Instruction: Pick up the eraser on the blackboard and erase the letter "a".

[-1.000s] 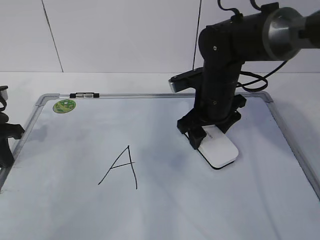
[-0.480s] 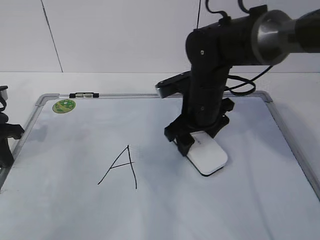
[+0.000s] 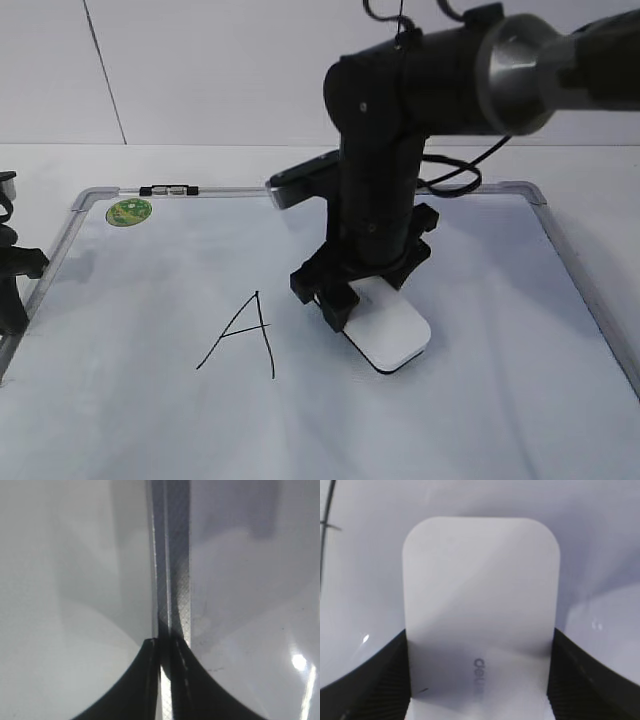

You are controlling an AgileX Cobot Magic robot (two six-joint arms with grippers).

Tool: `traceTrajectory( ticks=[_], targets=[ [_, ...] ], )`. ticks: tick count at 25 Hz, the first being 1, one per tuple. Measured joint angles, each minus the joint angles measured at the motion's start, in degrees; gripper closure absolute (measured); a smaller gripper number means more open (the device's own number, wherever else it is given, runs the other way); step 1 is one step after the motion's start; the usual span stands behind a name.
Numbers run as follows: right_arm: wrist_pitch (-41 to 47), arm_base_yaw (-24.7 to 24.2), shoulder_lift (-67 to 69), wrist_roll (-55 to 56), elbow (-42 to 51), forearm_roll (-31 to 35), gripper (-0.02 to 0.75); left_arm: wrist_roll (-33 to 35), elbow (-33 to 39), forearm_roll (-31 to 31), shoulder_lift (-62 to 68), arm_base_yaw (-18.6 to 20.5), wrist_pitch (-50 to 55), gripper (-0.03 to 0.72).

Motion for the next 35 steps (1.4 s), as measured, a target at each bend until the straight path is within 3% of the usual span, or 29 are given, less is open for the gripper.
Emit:
traceTrajectory(
  ticks=[9,15,21,28,35],
  targets=[
    [6.55,-1.61,-10.81,3.72,0.0,-1.02,0.18,0.0,-0.03,0.0,0.02,0.0,0.0,0.656],
    [6.69,-9.55,-13.33,5.48,0.74,-3.76,0.18,0.0,-0.03,0.0,0.02,0.0,0.0,0.655],
    [6.69,-18.12,-15.5,5.99,7.7,-5.81,0.18,0.0,-0.03,0.0,0.02,0.0,0.0,0.653],
    [2.24,-23.87,-16.53,7.34,18.62,-4.9,0.18,0.0,-0.03,0.0,0.02,0.0,0.0,0.653],
    [-4.31,-28.33,-16.53,7.61,20.35,-2.47,0.18,0.0,-0.03,0.0,0.02,0.0,0.0,0.653]
  ],
)
